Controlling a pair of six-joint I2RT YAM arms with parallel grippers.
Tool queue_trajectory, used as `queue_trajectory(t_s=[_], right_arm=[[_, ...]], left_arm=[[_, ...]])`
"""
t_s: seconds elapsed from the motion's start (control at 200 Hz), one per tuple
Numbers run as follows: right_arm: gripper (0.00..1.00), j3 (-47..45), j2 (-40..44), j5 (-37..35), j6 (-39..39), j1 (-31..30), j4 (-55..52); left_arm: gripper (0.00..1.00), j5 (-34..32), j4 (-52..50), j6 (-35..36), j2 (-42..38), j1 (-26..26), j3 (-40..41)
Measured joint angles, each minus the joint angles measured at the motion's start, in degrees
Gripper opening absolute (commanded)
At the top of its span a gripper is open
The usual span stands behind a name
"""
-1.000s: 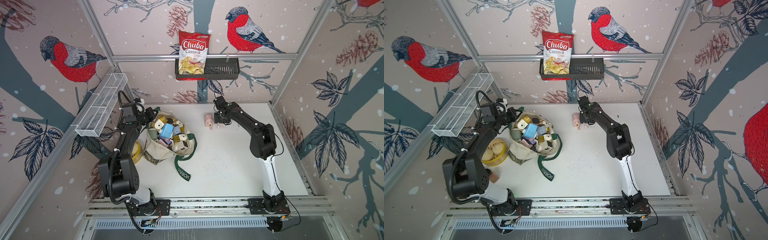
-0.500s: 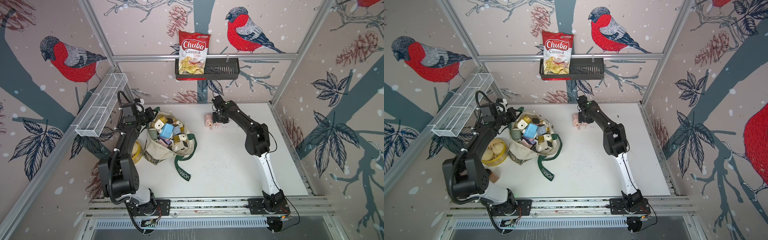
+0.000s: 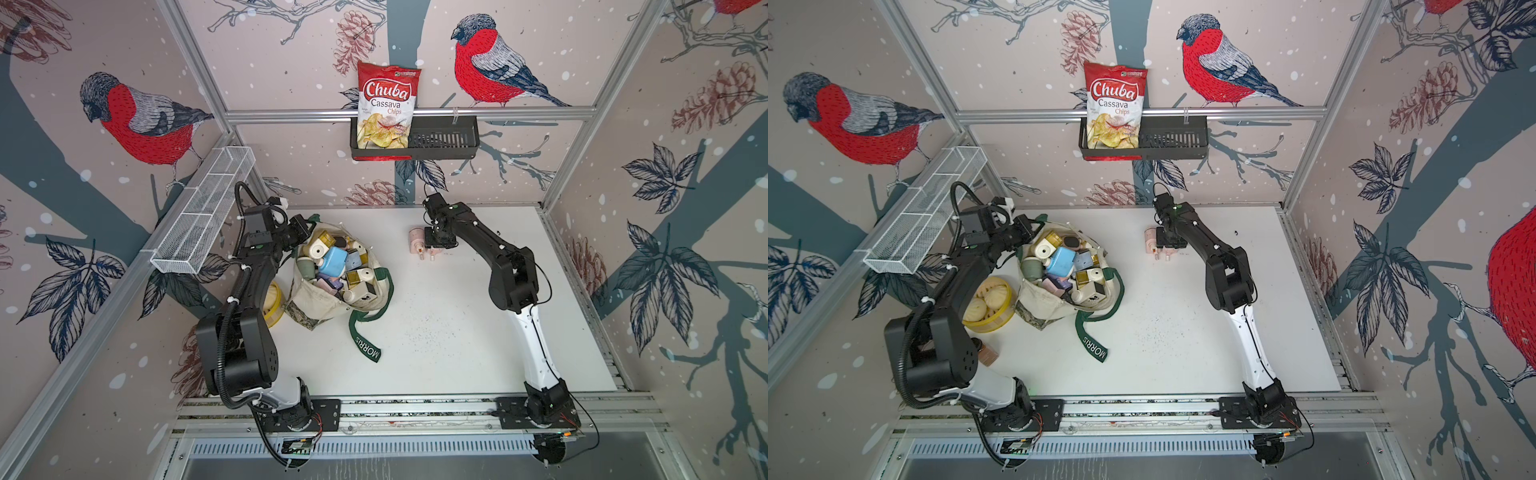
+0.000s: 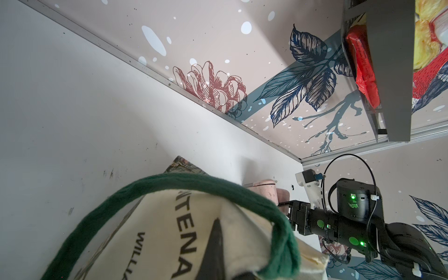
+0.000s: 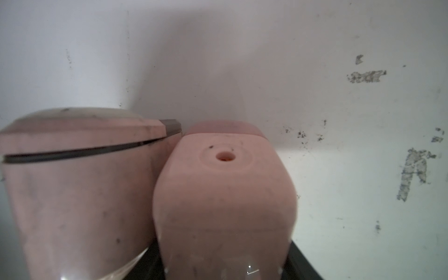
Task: Take out the pencil sharpeners from the tote bags
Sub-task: Place the pencil sharpener at the center of the board.
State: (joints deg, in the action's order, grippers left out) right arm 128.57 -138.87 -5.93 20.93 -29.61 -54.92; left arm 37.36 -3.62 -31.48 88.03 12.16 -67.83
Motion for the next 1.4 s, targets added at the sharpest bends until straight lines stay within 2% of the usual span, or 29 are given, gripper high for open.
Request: queue_trajectory(t_s=[0.27, 0.775, 1.021, 1.401], right_arm=[[0.66, 0.09, 0.0, -0.02, -0.17, 0.0, 0.02], [0.67, -0.35, 1.7, -0.28, -0.2, -0.04, 0.04], [0.67, -5.57, 9.99, -1.84, -0.15, -0.55, 0.85], [0.68, -23.63, 32.61, -1.42, -1.9, -4.63, 12.5]], left_arm=[[0.0, 0.07, 0.0, 0.0, 0.0, 0.02, 0.0], [0.0, 0.07, 0.0, 0.0, 0.0, 0.02, 0.0], [0.0, 0.07, 0.0, 0.0, 0.0, 0.04, 0.0], [0.0, 0.09, 0.0, 0.0, 0.0, 0.04, 0.0]])
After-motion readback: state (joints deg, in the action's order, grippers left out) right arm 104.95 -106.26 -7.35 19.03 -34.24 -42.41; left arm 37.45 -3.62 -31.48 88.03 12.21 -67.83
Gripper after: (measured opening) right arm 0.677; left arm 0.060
